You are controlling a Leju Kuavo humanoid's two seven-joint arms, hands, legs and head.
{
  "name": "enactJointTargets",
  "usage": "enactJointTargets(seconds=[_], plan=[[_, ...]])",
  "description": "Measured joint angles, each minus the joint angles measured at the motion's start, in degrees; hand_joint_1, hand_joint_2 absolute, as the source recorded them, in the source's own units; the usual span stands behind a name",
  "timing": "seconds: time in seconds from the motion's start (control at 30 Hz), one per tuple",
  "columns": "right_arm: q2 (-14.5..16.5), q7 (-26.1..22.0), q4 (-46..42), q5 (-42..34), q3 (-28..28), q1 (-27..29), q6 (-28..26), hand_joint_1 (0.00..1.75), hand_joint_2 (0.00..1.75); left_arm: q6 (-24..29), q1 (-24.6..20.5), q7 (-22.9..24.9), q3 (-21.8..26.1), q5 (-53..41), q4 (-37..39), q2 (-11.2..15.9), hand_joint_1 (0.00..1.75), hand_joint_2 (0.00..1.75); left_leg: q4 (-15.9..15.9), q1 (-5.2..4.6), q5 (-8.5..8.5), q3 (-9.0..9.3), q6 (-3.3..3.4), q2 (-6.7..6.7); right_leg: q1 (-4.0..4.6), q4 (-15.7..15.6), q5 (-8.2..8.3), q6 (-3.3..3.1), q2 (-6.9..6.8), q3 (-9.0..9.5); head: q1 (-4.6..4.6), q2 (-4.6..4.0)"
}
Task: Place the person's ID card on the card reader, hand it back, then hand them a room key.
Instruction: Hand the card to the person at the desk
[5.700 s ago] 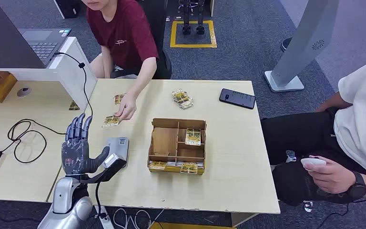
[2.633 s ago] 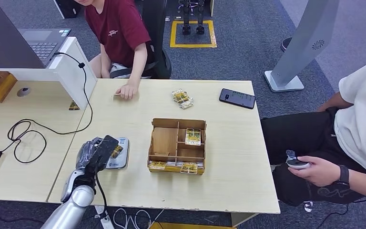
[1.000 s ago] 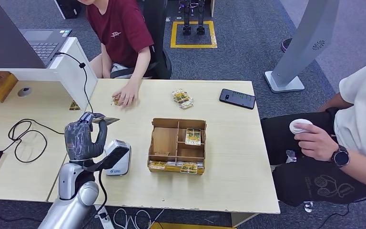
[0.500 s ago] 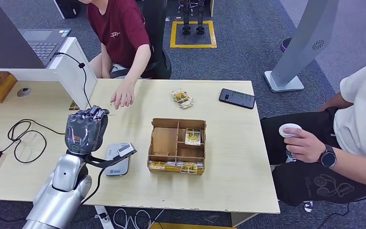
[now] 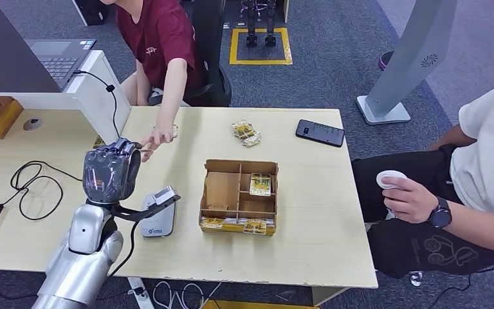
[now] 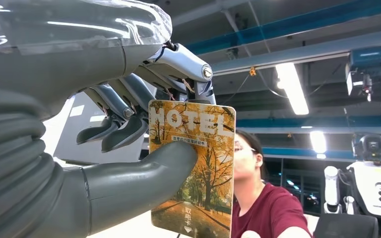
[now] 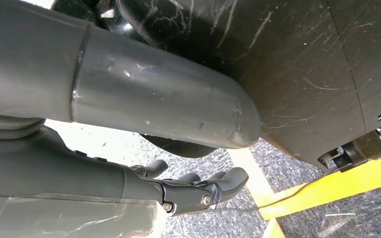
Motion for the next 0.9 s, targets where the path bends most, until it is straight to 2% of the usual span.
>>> enactJointTargets(seconds=[0.13, 0.2, 0.33, 0.53, 0.7, 0.8, 0.9], plan=[[-0.1, -0.22, 0.0, -2.82, 0.98, 0.02, -0.24, 0.0, 0.0, -0.01, -0.02, 0.33, 0.34, 1.21, 0.47, -0.27, 1.75, 1.75, 0.0, 0.0, 0.0, 0.0, 0.0, 0.01, 0.0, 0.0, 0.0, 0.0, 0.0, 0.0, -0.01, 0.0], [-0.24, -0.35, 0.01, -3.98, 1.86, 0.01, -0.33, 0.0, 0.0, -0.01, -0.03, -0.95, 0.39, 1.63, 0.77, -0.37, 1.75, 1.75, 0.0, 0.0, 0.0, 0.0, 0.0, 0.0, 0.0, 0.0, 0.0, 0.0, 0.0, -0.01, -0.01, 0.0], [-0.66, -0.65, 0.02, -4.32, 2.75, -0.01, -0.29, 0.0, 0.0, 0.0, -0.04, -4.26, 0.97, 3.08, 1.45, -0.94, 0.0, 1.75, 0.0, 0.0, 0.0, -0.01, 0.0, 0.0, 0.0, 0.0, 0.0, 0.0, 0.0, -0.01, 0.0, 0.0], [-1.02, -0.84, 0.02, -4.36, 3.05, 0.0, -0.28, 0.0, 0.0, 0.0, -0.36, -6.61, 1.76, 6.09, 2.89, -1.99, 0.0, 1.75, 0.0, -0.01, 0.0, 0.0, 0.0, 0.0, 0.0, 0.0, 0.0, 0.0, 0.0, -0.02, -0.01, 0.0], [-1.21, -0.85, 0.03, -4.48, 3.06, 0.02, -0.52, 0.0, 0.0, -0.01, -1.52, -6.94, 2.04, 13.0, 6.0, -3.27, 0.0, 1.75, 0.01, 0.0, 0.0, 0.0, 0.0, 0.01, 0.0, 0.0, 0.02, -0.03, 0.0, -0.02, -0.01, 0.0], [-1.24, -0.97, 0.07, -5.01, 3.05, 0.12, -0.87, 0.0, 0.0, -0.93, -1.91, -8.07, 1.72, 21.4, 7.01, -3.96, 0.0, 1.75, 0.01, 0.0, 0.0, 0.0, 0.0, 0.02, 0.0, 0.0, 0.03, -0.04, 0.01, -0.03, -0.01, 0.0], [-1.28, -1.19, 0.11, -5.49, 3.02, 0.37, -1.2, 0.0, 0.0, -4.55, -1.8, -9.7, 0.25, 31.11, 6.99, -3.8, 0.0, 1.75, 0.01, 0.0, 0.0, -0.01, 0.0, 0.02, 0.0, 0.0, 0.03, -0.04, 0.01, -0.03, -0.01, 0.0]])
